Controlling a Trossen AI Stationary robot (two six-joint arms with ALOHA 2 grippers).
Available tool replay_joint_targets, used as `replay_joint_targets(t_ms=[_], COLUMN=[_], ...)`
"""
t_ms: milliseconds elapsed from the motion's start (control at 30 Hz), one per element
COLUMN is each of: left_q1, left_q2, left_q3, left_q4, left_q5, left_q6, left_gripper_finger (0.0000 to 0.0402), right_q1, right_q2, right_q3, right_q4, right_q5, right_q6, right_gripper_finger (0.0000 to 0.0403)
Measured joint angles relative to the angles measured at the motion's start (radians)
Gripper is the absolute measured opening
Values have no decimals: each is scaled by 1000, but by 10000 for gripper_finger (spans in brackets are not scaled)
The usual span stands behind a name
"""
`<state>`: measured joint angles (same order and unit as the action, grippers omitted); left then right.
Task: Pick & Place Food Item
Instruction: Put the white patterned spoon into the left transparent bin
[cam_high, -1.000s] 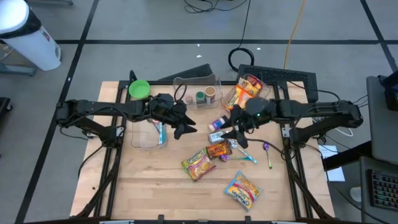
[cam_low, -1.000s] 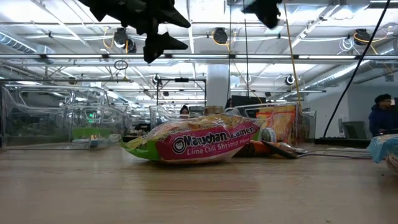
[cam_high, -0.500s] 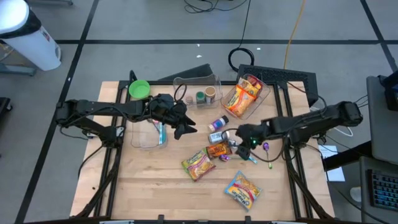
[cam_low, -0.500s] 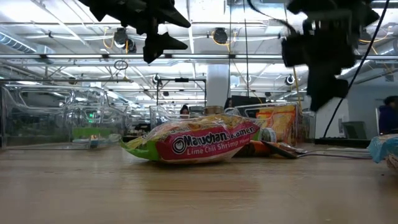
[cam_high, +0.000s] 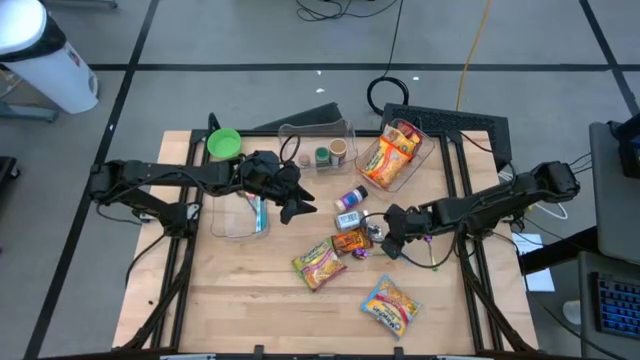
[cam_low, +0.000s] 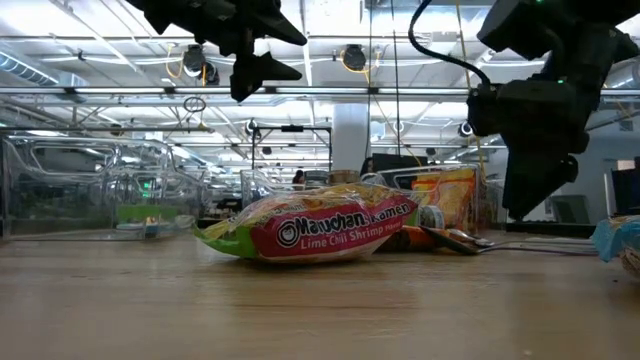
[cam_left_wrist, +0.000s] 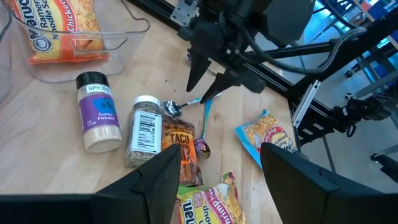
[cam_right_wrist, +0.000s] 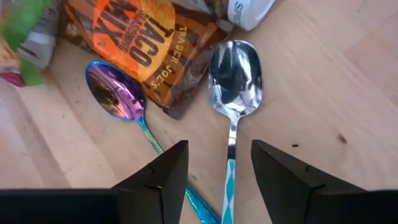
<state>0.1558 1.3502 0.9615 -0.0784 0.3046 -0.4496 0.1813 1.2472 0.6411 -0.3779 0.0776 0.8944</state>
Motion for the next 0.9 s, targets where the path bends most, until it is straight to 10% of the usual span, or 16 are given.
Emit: replay_joint_targets(t_ms=[500, 900], left_q1=[0, 0], left_q2=[0, 0], left_q3=[0, 0], left_q4=[0, 0], left_q5=[0, 0], left_q6=[-8, -8], left_gripper_finger=[230, 230], right_q1=[24, 14], right_q2=[169, 132], right_q3=[4, -1], right_q4=[9, -24], right_q5=[9, 11], right_q6=[14, 14], right_gripper_finger=[160, 15])
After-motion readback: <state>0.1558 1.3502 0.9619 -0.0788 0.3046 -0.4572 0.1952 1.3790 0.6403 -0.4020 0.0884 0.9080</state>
